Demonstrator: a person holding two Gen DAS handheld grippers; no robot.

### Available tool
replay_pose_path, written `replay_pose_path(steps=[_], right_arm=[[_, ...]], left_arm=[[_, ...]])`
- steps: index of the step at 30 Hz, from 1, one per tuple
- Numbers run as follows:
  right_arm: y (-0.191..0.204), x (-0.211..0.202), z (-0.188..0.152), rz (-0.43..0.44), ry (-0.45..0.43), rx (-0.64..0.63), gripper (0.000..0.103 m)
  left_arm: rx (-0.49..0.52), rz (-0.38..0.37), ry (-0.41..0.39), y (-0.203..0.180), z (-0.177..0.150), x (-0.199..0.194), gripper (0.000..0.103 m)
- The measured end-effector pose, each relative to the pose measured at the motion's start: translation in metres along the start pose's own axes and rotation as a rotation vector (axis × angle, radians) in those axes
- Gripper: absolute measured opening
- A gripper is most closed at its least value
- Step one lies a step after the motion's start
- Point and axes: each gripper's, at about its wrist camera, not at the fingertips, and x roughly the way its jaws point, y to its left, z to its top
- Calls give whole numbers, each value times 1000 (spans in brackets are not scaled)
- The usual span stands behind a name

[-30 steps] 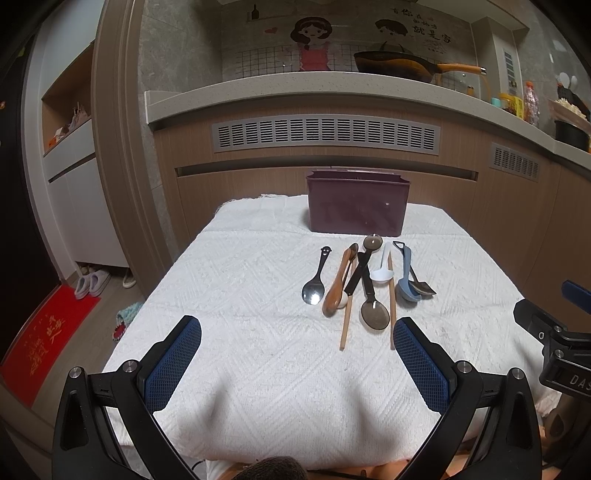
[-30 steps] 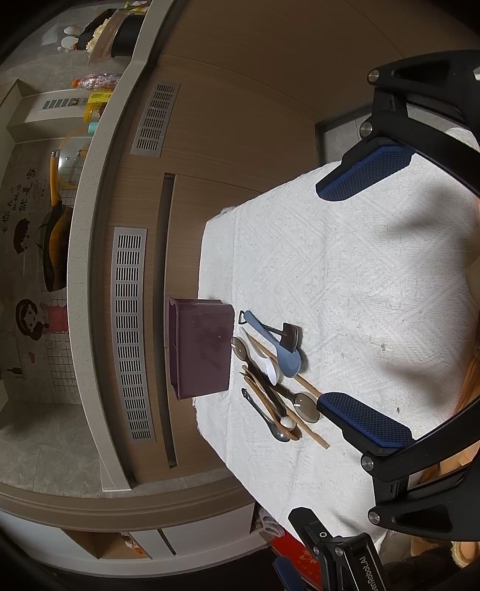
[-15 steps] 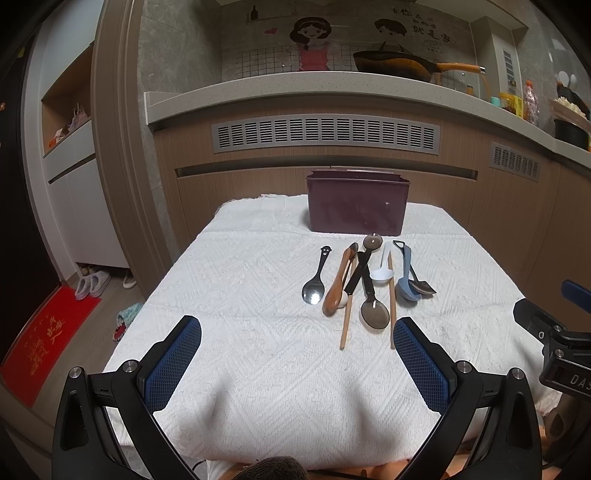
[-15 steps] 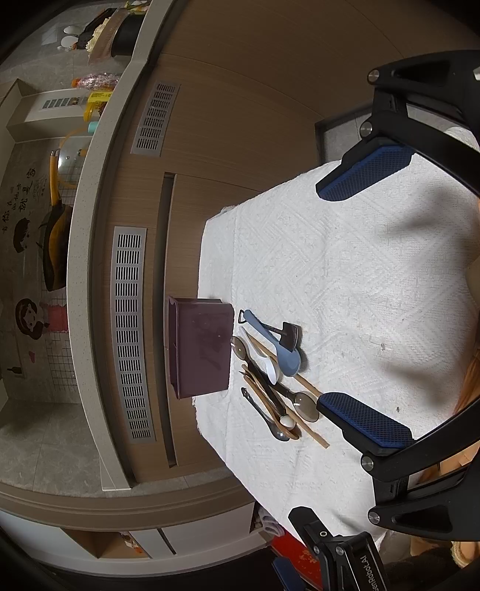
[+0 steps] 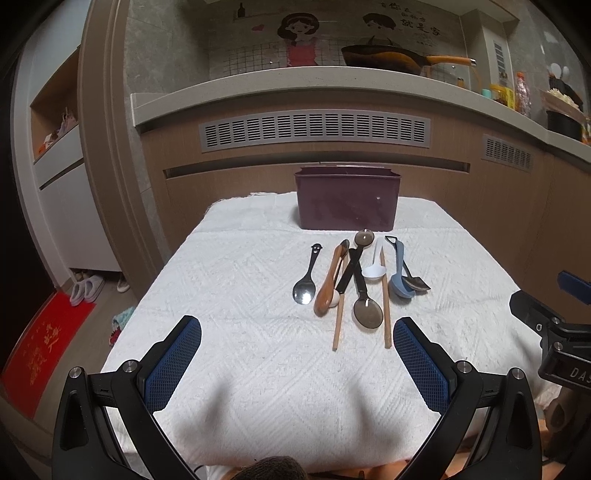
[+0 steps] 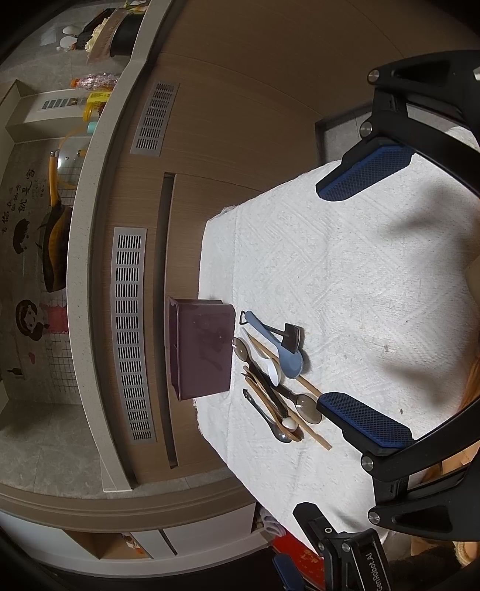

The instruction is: Organize utensils

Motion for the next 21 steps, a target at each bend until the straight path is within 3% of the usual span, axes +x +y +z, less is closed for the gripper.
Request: replay_pose_path(steps=[9, 16, 21], right_arm=[[-11, 14, 12, -9, -3, 43, 103], [-19, 39, 33, -34, -39, 45, 103], [-13, 67, 51, -47, -13, -4, 103]], left_arm=[[-12, -29, 35, 2, 17, 29, 103], [31, -44, 13, -2, 44, 60, 103], [45, -122, 56, 2, 65, 95, 103]])
